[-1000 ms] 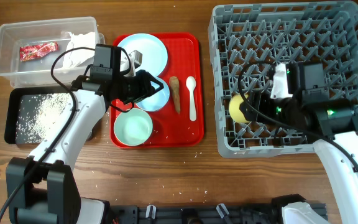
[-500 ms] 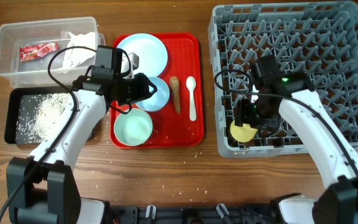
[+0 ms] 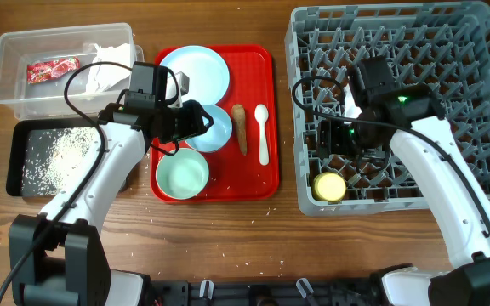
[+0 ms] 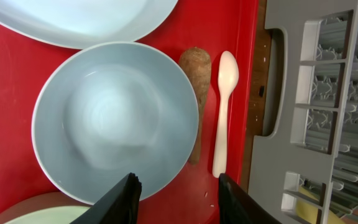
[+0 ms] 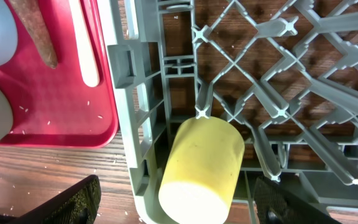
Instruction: Sort waste into correct bins and load items into the dishwasher rack
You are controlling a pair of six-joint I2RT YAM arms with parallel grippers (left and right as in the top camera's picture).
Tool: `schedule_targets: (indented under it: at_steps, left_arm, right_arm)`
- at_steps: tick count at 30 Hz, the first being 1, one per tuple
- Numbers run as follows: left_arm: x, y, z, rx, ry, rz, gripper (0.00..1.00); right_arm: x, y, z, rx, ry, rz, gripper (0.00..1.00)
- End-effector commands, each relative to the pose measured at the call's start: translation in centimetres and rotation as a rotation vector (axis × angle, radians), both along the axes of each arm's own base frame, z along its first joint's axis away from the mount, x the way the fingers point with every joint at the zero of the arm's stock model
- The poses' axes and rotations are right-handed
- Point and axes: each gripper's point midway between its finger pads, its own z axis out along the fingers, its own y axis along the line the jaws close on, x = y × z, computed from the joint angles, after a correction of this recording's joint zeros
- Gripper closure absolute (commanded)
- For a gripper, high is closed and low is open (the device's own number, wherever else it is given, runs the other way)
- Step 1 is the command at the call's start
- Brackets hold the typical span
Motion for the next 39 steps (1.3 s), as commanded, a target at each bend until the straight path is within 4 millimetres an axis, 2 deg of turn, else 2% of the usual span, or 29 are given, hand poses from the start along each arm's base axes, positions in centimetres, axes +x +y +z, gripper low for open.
schedule_targets:
  at_steps: [1,3,6,7,9,12,13,15,16,17,18,19,20,21,22,26,29,31,36,39]
  left_arm:
    - [0.3,0.0,0.4,0.014,-0.027,-0.018,0.59]
    - [0.3,0.0,1.3,0.016,-0.040,-0.024,0.62]
    - [0.1,0.2,4.4,0.068,-0.093,-0.078,0.57]
    - [0.0,0.5,5.1,0.104,-0.095,-0.072,0.53]
    - [-0.7,0.4,5.0,0.138,-0.086,-0.105,0.46]
    - [-1.6,1.3,4.4,0.182,-0.036,-0.091,0.44]
    - [-1.3,2.4,5.1,0.201,-0.039,-0.062,0.44]
    - [-0.8,3.8,6.7,0.213,-0.049,-0.020,0.44]
    - [-0.4,4.8,7.6,0.229,-0.058,0.009,0.41]
    - [0.6,7.0,9.0,0.274,-0.086,0.074,0.31]
    - [0.9,8.3,9.3,0.303,-0.097,0.111,0.20]
    - [1.1,9.6,9.2,0.339,-0.096,0.144,0.14]
    - [1.2,11.0,9.0,0.386,-0.091,0.181,0.02]
    - [1.2,12.5,9.0,0.436,-0.087,0.220,0.00]
    - [1.2,13.7,9.0,0.462,-0.084,0.250,0.00]
    - [1.2,14.1,9.0,0.462,-0.081,0.261,0.00]
    - [1.2,14.1,9.0,0.462,-0.081,0.261,0.00]
    - [1.2,14.1,9.0,0.462,-0.081,0.261,0.00]
    - [1.2,14.1,9.0,0.462,-0.081,0.261,0.00]
    - [1.2,14.1,9.0,0.462,-0.081,0.261,0.00]
  right_arm:
    - [0.4,0.6,0.9,0.023,-0.036,0.030,0.20]
    - [0.6,0.7,1.3,0.027,-0.052,0.042,0.21]
    - [1.6,1.9,2.8,0.086,-0.104,0.089,0.22]
    - [2.4,2.7,3.6,0.128,-0.141,0.099,0.23]
    - [3.2,4.0,4.6,0.199,-0.190,0.138,0.24]
    - [4.4,6.3,5.9,0.308,-0.255,0.166,0.30]
    - [5.5,7.9,6.4,0.333,-0.300,0.156,0.32]
    - [6.2,9.9,6.1,0.323,-0.323,0.135,0.32]
    - [6.7,11.6,5.2,0.302,-0.330,0.126,0.32]
    - [7.2,13.4,3.9,0.280,-0.329,0.114,0.32]
    - [7.6,15.4,2.5,0.277,-0.324,0.099,0.33]
    - [8.0,16.7,1.6,0.278,-0.326,0.097,0.36]
    - [8.4,18.2,0.4,0.282,-0.332,0.112,0.40]
    - [8.8,19.7,-1.2,0.289,-0.324,0.120,0.44]
    - [8.9,20.3,-3.5,0.263,-0.292,0.095,0.47]
    - [9.0,20.6,-8.3,0.214,-0.217,0.076,0.55]
    - [9.2,20.9,-11.0,0.197,-0.185,0.071,0.59]
    - [9.1,21.3,-11.7,0.209,-0.178,0.079,0.62]
    - [9.1,21.9,-13.0,0.208,-0.176,0.091,0.78]
    - [9.2,22.0,-13.0,0.209,-0.178,0.093,0.87]
